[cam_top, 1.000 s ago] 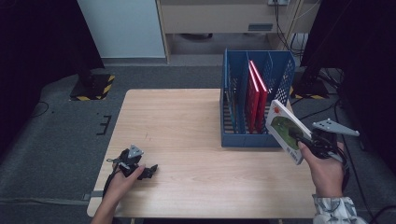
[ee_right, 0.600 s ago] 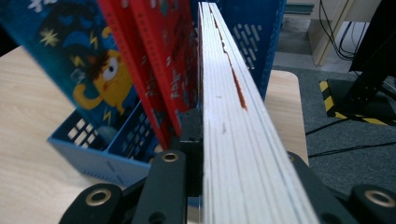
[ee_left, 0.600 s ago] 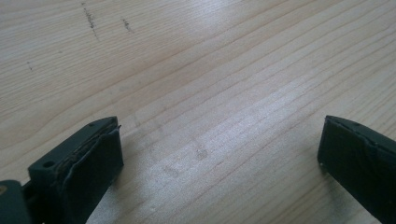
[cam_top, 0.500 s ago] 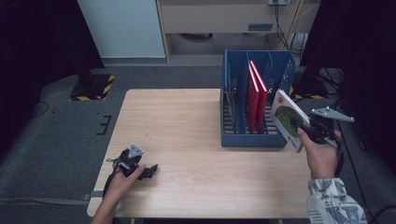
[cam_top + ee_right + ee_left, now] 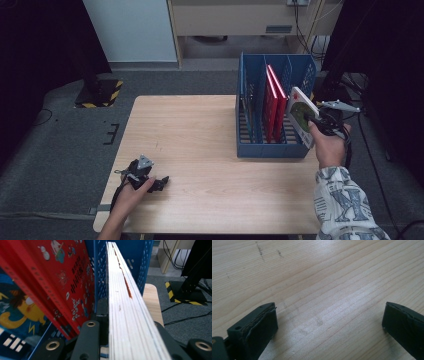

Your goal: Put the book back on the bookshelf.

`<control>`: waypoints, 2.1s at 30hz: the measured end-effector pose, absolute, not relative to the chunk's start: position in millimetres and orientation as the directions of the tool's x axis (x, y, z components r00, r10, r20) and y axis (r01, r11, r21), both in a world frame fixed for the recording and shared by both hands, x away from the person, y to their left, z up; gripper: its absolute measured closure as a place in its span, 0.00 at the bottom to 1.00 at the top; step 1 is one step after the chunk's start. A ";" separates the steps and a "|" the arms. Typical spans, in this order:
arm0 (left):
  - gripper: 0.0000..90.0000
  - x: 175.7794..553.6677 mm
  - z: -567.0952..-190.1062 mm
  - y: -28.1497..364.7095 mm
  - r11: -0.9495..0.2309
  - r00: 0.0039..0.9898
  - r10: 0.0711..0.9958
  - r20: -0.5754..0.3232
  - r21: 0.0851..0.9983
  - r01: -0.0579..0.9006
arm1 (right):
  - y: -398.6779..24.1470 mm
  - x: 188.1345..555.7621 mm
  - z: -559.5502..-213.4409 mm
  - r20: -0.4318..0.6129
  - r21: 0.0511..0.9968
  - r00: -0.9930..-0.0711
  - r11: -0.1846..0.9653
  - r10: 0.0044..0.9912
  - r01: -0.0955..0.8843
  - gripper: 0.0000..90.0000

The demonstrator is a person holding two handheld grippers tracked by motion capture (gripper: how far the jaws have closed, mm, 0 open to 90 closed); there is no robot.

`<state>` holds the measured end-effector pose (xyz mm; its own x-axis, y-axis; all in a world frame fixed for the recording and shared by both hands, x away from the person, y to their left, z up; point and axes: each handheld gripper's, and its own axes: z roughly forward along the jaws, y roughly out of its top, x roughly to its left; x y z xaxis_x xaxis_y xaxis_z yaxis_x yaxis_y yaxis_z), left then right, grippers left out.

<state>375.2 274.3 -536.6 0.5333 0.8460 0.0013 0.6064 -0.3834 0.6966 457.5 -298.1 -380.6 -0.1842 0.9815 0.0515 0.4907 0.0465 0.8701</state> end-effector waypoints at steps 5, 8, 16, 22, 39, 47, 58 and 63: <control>0.00 375.2 -536.6 274.3 -0.383 0.533 0.846 0.001 0.697 0.606 | -294.7 468.4 -386.5 0.057 0.873 -0.165 0.031 0.985 0.487 0.84; 0.00 375.2 -536.6 274.2 -0.383 0.533 0.846 0.001 0.697 0.607 | -295.2 473.4 -388.7 0.061 0.870 -0.155 0.024 0.986 0.493 0.84; 0.00 375.4 -536.6 273.9 -0.383 0.533 0.846 0.001 0.696 0.607 | -294.2 482.3 -392.0 0.056 0.873 -0.144 0.022 0.988 0.487 0.84; 0.00 375.5 -536.6 273.8 -0.383 0.533 0.846 0.001 0.696 0.607 | -290.0 491.0 -396.1 0.059 0.872 -0.130 0.012 0.990 0.489 0.84; 0.00 375.6 -536.6 273.5 -0.383 0.533 0.846 0.001 0.696 0.607 | -287.1 501.1 -400.6 0.046 0.864 -0.125 0.023 0.991 0.502 0.84; 0.00 375.7 -536.6 273.5 -0.384 0.533 0.846 0.002 0.696 0.607 | -286.7 504.8 -405.2 0.043 0.857 -0.121 0.025 0.992 0.514 0.84; 0.00 375.9 -536.6 273.2 -0.383 0.533 0.846 0.001 0.697 0.606 | -287.0 506.0 -410.4 0.050 0.854 -0.109 0.014 0.993 0.520 0.84; 0.00 376.1 -536.5 273.1 -0.386 0.535 0.845 0.002 0.696 0.606 | -285.6 507.0 -412.2 0.050 0.854 -0.107 0.013 0.993 0.519 0.84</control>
<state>376.1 273.1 -536.5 0.5348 0.8450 0.0022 0.6063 -0.3856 0.6955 507.0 -285.6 -412.2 -0.1075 0.9930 0.0497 0.5193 0.0135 0.8545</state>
